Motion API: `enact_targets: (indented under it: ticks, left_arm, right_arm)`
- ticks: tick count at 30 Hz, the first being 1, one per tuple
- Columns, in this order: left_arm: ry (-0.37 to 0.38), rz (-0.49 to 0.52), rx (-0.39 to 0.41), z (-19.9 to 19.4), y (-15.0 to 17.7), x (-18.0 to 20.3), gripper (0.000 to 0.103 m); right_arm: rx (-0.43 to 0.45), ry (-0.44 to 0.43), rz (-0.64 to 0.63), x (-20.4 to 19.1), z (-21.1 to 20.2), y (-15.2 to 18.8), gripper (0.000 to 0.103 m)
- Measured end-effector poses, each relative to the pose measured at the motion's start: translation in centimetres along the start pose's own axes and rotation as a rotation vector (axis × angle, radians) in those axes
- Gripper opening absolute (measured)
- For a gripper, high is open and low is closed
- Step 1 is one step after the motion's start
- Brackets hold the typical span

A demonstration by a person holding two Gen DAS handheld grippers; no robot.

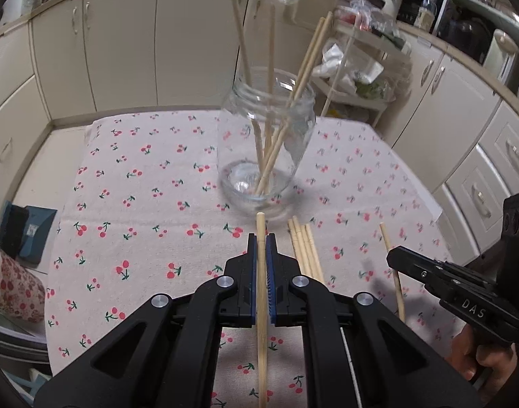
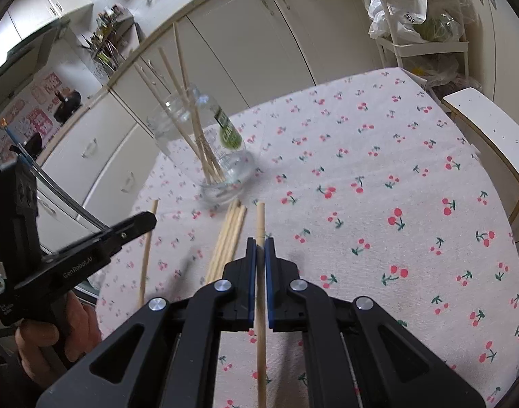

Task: Organize utensils
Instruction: 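Lift both held wooden sticks up toward the glass jar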

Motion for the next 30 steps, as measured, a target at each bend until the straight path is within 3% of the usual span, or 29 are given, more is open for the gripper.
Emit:
enact_targets:
  ticks: [14,21,30]
  left_arm:
    - [0.065,-0.099,0.136,-3.7,-3.4,-1.1,0.005]
    - [0.076,-0.145,0.228,-6.0,-6.1,-1.7,0.005]
    - [0.081,-0.198,0.334,-8.4,-10.5,-2.5,0.005]
  right_arm:
    - [0.181,-0.080,-0.064,-3.1,-2.8,-3.5,0.006]
    - [0.283,-0.068,-0.175,-5.5,-5.0,-5.7,0.006]
    - [0.350,-0.074,-0.278,-8.1,-5.9,-8.5,0.006]
Point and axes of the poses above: each gripper's, at about its wrist camera, not at the fingertips, and z roughly the way its jaws point, x to its right, y to its underside, the point moved 8 cm from there along z, roughly the way its jaws point, and after that the axes turned 14 degrees about -y, right-handed, at the moved point
